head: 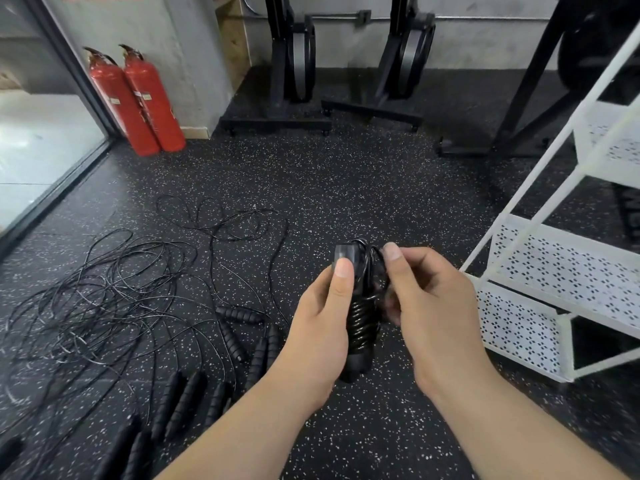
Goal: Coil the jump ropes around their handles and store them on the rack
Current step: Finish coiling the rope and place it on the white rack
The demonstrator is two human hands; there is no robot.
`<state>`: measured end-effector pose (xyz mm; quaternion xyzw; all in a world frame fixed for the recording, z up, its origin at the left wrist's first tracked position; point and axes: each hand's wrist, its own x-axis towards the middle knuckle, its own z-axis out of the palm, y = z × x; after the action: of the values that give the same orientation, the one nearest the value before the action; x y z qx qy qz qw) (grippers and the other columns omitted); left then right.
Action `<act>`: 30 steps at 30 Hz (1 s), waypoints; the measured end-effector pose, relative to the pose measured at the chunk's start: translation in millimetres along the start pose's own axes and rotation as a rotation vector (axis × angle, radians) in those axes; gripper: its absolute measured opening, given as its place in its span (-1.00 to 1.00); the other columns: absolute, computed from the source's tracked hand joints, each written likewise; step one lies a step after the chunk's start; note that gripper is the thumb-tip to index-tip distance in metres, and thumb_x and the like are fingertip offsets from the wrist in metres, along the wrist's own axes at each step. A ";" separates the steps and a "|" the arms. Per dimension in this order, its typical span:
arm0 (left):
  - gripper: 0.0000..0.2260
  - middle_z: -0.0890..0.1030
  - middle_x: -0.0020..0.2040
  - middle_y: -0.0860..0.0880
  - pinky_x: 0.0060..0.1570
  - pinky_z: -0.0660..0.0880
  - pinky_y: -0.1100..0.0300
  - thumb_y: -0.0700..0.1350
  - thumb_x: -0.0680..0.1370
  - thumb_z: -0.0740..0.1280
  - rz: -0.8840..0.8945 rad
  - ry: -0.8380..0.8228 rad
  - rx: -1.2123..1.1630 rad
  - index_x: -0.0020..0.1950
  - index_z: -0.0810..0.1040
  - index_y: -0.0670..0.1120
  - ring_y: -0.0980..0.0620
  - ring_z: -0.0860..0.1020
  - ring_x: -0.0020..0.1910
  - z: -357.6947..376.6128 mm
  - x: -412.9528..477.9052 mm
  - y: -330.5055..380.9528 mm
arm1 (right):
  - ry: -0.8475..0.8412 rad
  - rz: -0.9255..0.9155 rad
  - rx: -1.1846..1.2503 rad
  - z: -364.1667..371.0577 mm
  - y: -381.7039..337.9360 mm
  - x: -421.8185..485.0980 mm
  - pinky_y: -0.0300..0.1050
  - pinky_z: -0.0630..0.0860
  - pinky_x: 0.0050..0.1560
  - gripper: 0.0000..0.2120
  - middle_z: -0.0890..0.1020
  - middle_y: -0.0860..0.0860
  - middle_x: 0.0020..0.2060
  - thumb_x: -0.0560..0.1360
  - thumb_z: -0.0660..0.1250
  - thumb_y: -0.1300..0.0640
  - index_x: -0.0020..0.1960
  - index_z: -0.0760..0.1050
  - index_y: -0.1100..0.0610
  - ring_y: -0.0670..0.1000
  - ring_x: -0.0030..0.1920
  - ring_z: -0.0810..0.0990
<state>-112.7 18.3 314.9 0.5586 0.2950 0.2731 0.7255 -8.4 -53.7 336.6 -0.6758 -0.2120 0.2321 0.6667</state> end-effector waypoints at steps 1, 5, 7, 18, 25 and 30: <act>-0.59 0.76 0.13 0.09 0.14 0.58 0.27 0.28 0.62 0.19 0.023 -0.001 0.025 0.22 0.68 0.09 0.16 0.70 0.16 -0.7 1.1 0.0 | -0.009 -0.013 -0.008 -0.4 -0.9 -1.0 -0.06 0.54 -0.24 -0.76 0.62 -0.06 -0.36 0.57 0.45 -0.19 -0.07 0.69 -0.03 -0.05 -0.31 0.56; -0.60 0.72 0.24 0.10 0.31 0.53 0.10 0.25 0.68 0.20 0.120 0.021 0.177 0.37 0.60 0.08 0.12 0.65 0.28 -4.8 6.7 -1.4 | -0.005 -0.106 -0.105 -0.9 -2.9 -3.2 -0.15 0.64 -0.07 -0.75 0.75 -0.12 -0.15 0.47 0.52 -0.21 0.01 0.72 -0.05 -0.15 -0.13 0.70; -0.59 0.70 0.28 0.11 0.36 0.53 0.06 0.21 0.70 0.20 0.147 0.034 0.229 0.44 0.56 0.04 0.14 0.63 0.31 -6.5 9.5 -3.2 | -0.001 -0.115 -0.151 -1.5 -1.2 -2.2 -0.08 0.66 0.05 -0.82 0.76 -0.15 -0.08 0.52 0.52 -0.13 0.06 0.72 -0.07 -0.13 -0.04 0.72; -0.57 0.71 0.23 0.10 0.30 0.57 0.07 0.22 0.69 0.20 0.174 0.103 0.227 0.42 0.57 0.00 0.15 0.65 0.24 -9.7 13.5 -4.4 | 0.028 -0.246 -0.169 6.8 6.2 -18.4 -0.34 0.59 0.16 -0.64 0.73 -0.29 0.09 0.61 0.47 0.15 0.34 0.64 -0.17 -0.25 0.14 0.69; -0.56 0.71 0.21 0.14 0.25 0.54 0.19 0.23 0.68 0.21 0.202 0.108 0.247 0.44 0.56 0.03 0.20 0.64 0.23 -11.3 13.7 -6.1 | 0.027 -0.344 -0.190 9.0 3.8 -22.0 -0.41 0.54 0.10 -0.70 0.67 -0.17 0.19 0.67 0.37 0.13 0.38 0.63 -0.06 -0.14 0.18 0.66; -0.57 0.70 0.26 0.15 0.29 0.53 0.24 0.18 0.67 0.22 0.210 0.085 0.229 0.47 0.54 0.03 0.20 0.63 0.28 -11.6 12.6 -6.4 | -0.018 -0.340 -0.204 7.9 2.6 -18.5 -0.34 0.55 0.15 -0.72 0.68 -0.19 0.18 0.69 0.33 0.13 0.34 0.65 -0.09 -0.10 0.22 0.66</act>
<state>-112.2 33.5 304.8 0.6532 0.2947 0.3355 0.6116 -28.0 -58.5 334.5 -0.6922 -0.3516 0.0994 0.6223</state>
